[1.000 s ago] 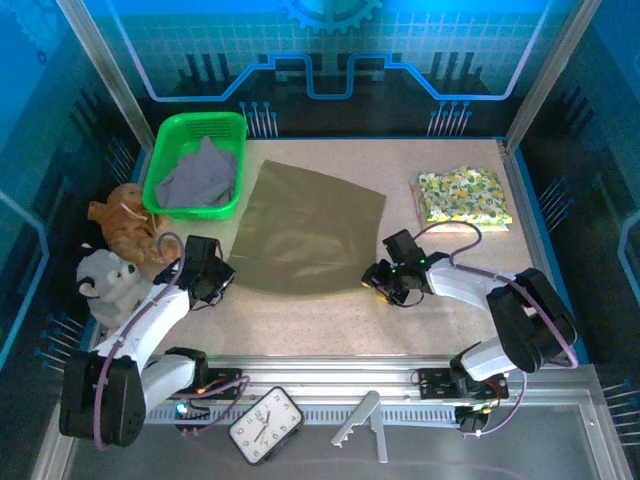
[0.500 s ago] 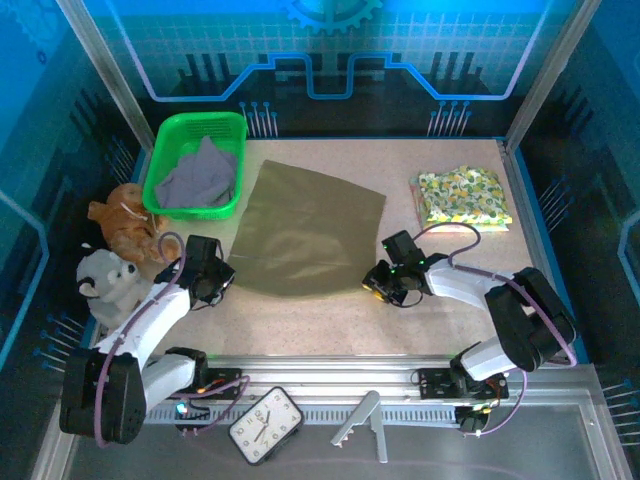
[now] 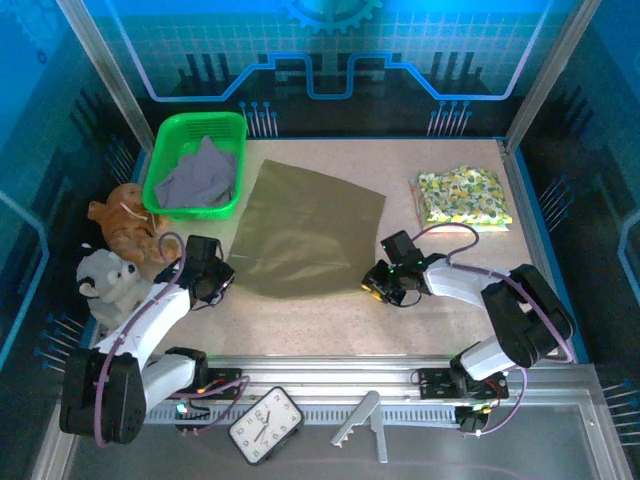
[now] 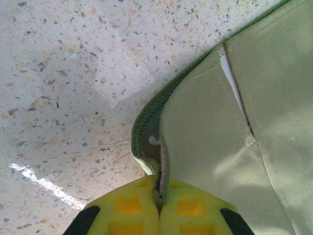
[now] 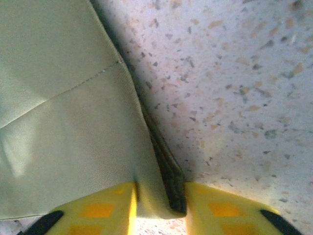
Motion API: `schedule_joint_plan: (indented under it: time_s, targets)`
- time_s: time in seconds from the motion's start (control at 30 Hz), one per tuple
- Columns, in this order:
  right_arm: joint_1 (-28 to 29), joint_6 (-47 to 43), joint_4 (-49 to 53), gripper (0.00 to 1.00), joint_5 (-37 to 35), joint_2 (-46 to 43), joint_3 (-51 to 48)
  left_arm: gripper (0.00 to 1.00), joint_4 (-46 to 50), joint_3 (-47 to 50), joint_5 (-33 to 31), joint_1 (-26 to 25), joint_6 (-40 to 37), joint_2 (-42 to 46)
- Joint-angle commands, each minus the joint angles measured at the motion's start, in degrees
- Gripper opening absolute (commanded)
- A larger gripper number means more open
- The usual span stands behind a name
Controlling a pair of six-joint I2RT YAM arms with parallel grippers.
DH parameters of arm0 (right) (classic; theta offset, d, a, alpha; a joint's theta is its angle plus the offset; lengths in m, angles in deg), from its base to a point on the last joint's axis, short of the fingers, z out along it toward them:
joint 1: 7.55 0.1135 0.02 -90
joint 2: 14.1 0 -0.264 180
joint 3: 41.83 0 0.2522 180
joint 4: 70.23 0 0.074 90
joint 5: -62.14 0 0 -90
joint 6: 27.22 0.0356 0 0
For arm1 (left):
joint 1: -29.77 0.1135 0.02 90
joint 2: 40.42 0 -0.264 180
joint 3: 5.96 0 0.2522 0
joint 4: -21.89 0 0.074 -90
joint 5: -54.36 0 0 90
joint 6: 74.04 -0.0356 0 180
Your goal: Fold and stack the skirts
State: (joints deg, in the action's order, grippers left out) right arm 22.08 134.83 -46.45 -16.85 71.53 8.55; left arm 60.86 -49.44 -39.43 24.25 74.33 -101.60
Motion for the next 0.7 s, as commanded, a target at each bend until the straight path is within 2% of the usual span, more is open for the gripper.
schedule_joint_plan:
  time_s: [0.0,0.13,0.33,0.53,0.67]
  targets:
    - [1.05,0.58,-4.19,0.22,-0.86,-0.02,-1.69,0.00,2.24,0.40,-0.58,0.51,0.51,0.59]
    - [0.78,-2.37,-1.99,0.00,-3.88,-6.15,-2.15,0.00,4.43,0.55,-2.22,0.36,1.84,6.18]
    - [0.49,-5.21,7.76,0.00,-6.83,-13.99,-0.34,0.00,11.76,-4.46,-7.00,0.29,0.35,17.86]
    - [-0.46,-3.61,17.38,0.00,-8.94,-18.73,-0.09,0.00,16.33,-10.04,-4.35,0.16,-1.17,15.59]
    - [-3.49,-3.21,21.82,0.00,-9.80,-25.59,-2.35,0.00,18.28,-12.53,-3.22,-0.87,-1.48,16.02]
